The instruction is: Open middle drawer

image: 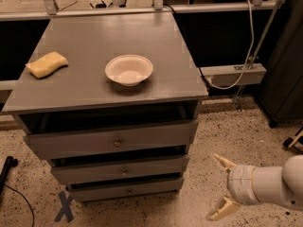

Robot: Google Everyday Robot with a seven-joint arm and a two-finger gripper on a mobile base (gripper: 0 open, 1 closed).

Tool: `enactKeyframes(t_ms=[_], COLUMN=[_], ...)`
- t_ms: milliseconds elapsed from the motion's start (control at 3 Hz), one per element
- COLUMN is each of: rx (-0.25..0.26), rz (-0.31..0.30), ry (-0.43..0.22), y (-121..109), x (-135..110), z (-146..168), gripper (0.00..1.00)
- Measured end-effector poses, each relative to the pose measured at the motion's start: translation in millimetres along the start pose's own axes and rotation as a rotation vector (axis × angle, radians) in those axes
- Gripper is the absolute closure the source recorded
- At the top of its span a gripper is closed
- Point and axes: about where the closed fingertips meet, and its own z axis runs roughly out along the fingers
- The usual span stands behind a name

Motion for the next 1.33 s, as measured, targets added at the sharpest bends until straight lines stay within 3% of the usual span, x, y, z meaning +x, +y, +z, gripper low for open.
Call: enactKeyframes(t_ms=[333,1333], rx=[0.014,-0.072], rz=[-0.050,-0.121], ry=[-0.043,0.044], y=[0,8], x=[9,21], z=[36,145], gripper=[0.00,0.00])
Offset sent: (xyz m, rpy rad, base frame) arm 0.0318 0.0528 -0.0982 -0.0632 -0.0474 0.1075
